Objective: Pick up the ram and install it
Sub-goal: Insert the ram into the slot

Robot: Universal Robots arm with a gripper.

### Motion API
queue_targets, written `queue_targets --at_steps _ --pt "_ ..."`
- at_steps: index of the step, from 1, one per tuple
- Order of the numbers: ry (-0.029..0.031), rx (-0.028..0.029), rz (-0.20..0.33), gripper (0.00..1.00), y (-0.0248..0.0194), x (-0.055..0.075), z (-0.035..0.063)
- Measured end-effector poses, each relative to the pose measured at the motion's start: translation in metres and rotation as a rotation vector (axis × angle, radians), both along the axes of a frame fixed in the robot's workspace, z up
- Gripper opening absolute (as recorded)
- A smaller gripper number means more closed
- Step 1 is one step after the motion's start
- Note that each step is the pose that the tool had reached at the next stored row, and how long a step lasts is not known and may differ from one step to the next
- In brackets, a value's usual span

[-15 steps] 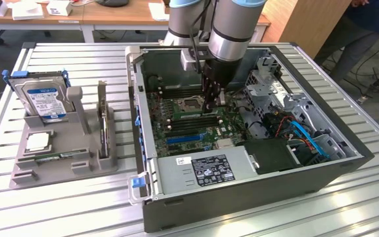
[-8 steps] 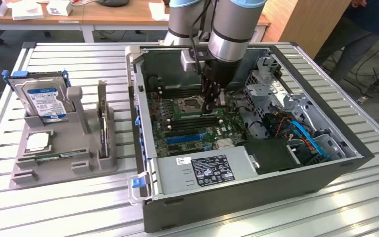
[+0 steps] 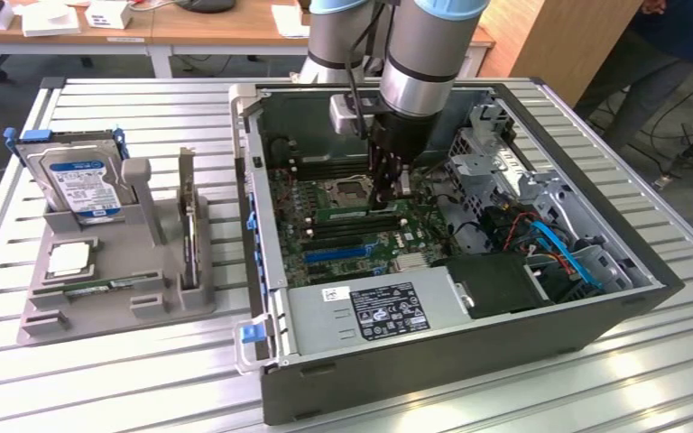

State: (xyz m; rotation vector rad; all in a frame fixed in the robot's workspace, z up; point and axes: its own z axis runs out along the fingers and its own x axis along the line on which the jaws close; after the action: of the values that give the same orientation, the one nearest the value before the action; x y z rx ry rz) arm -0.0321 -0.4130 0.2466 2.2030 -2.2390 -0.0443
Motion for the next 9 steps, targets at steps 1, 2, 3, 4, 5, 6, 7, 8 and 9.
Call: queue_targets --at_steps 1,2,3,4,5,6,7,8,9 --pt "-0.0001 0.0001 0.0 0.11 0.0 0.0 0.0" --pt "-0.0001 0.0002 0.0 0.11 0.0 0.0 -0.0001" --pt "-0.0003 0.0006 0.0 0.11 0.0001 0.0001 -0.0007" --pt "-0.0002 0.0005 0.0 0.11 0.0001 0.0001 -0.0012" --pt "-0.0001 0.0002 0.0 0.11 0.0 0.0 -0.0014" --pt "0.0 0.0 0.0 0.11 0.0 0.0 -0.0016" --pt "0.0 0.0 0.0 0.11 0.0 0.0 -0.0017" --pt "0.0 0.0 0.0 0.11 0.0 0.0 -0.0018" --pt "0.0 0.0001 0.0 0.11 0.0 0.0 -0.0018"
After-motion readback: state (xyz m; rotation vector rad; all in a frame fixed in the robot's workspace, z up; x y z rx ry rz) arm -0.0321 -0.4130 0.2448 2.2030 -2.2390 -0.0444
